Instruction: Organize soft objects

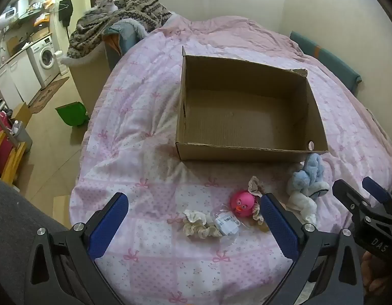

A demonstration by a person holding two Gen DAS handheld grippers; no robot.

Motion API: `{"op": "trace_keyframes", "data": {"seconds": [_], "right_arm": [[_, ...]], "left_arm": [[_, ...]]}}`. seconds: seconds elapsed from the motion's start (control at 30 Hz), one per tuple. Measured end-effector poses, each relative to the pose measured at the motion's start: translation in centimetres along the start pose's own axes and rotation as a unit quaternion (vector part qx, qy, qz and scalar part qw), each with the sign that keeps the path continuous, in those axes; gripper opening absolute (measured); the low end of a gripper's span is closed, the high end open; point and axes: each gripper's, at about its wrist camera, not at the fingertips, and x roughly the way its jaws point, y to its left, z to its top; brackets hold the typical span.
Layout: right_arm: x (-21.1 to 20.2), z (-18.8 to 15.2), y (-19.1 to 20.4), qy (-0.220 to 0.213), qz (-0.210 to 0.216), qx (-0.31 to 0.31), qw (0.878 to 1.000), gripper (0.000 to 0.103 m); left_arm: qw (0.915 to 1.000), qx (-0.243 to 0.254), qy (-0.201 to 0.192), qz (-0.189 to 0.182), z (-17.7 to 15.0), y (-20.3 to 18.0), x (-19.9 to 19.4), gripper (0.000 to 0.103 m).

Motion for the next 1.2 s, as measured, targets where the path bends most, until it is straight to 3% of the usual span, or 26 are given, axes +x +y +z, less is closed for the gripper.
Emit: {"op": "trace_keyframes", "data": {"seconds": [1.2], "right_arm": [[0.02,0.04,-0.03,0.003,0.001,0.001,1.0,0.103]], "left_arm": [[1.0,0.002,0.0,0.006,0.0,-0.04,-0.05,0.103]]}}
